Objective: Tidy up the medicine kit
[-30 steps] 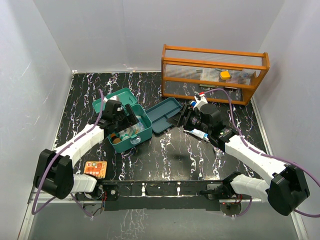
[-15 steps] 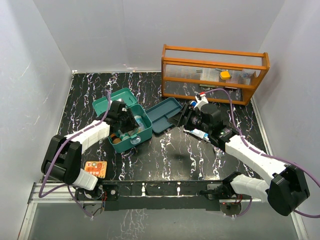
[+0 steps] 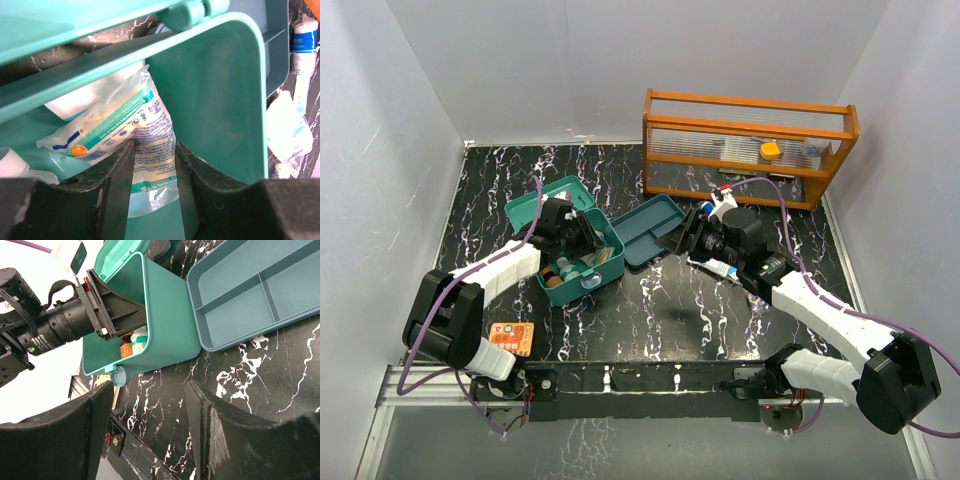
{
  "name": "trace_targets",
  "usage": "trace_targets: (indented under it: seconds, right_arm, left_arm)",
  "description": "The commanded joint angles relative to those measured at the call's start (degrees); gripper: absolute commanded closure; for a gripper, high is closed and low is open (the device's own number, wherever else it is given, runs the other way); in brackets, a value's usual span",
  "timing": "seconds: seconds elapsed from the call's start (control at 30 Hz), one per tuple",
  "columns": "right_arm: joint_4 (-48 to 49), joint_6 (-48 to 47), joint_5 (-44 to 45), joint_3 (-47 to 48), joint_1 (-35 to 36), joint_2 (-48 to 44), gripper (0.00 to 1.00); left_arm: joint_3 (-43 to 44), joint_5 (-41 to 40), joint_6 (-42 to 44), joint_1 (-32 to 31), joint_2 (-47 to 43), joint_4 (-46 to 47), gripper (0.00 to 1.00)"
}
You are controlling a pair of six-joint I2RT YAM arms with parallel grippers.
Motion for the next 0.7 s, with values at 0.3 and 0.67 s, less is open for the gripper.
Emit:
trace_targets:
  seconds: [0.3,0.67]
  right_arm:
    - [1.4,-0.9,1.7,1.2,-0.4,-2.1,0.42]
    - [-2.8,-3.6,9.9,2.1,-0.5,-1.7,0.42]
  left_arm:
    - [4.2,-1.8,4.0,-2.4,3.9,2.0,0.74]
    - [4.2,-5.9,3.3,-3.5,7.0,-1.4,0.76]
